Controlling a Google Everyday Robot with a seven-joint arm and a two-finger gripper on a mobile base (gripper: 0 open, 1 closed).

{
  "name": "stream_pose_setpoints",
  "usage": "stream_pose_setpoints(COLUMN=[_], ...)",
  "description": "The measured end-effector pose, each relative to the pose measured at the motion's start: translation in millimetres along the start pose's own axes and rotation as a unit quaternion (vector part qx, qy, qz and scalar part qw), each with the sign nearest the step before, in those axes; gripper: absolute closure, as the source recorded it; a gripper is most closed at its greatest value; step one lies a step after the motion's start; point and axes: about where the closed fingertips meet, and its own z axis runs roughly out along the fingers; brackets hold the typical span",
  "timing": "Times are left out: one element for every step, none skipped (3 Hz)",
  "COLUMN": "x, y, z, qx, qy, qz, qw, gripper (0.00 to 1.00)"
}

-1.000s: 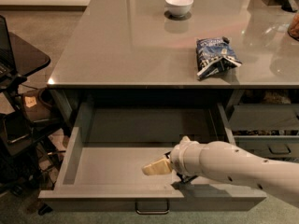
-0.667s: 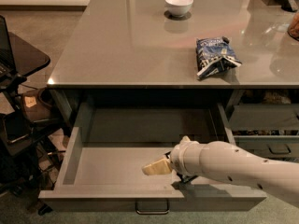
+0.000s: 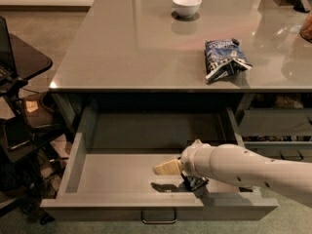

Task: Pick rxbar chocolate from top drawer and place on counter

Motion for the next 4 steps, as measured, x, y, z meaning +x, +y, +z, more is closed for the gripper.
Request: stream_pose_setpoints(x=[30.1,30.1,30.1,30.1], y=[-0.3,-0.3,-0.3,-0.3], z=[0.8,0.8,0.8,0.8], qx=[0.016,0.016,0.016,0.016], qy=[0.033,0.033,0.033,0.033], qz=[-0.018,-0.018,-0.018,-0.018], qw=[0.9992,0.9992,0.9992,0.9992], gripper=[0.0,0.0,0.19,0.42])
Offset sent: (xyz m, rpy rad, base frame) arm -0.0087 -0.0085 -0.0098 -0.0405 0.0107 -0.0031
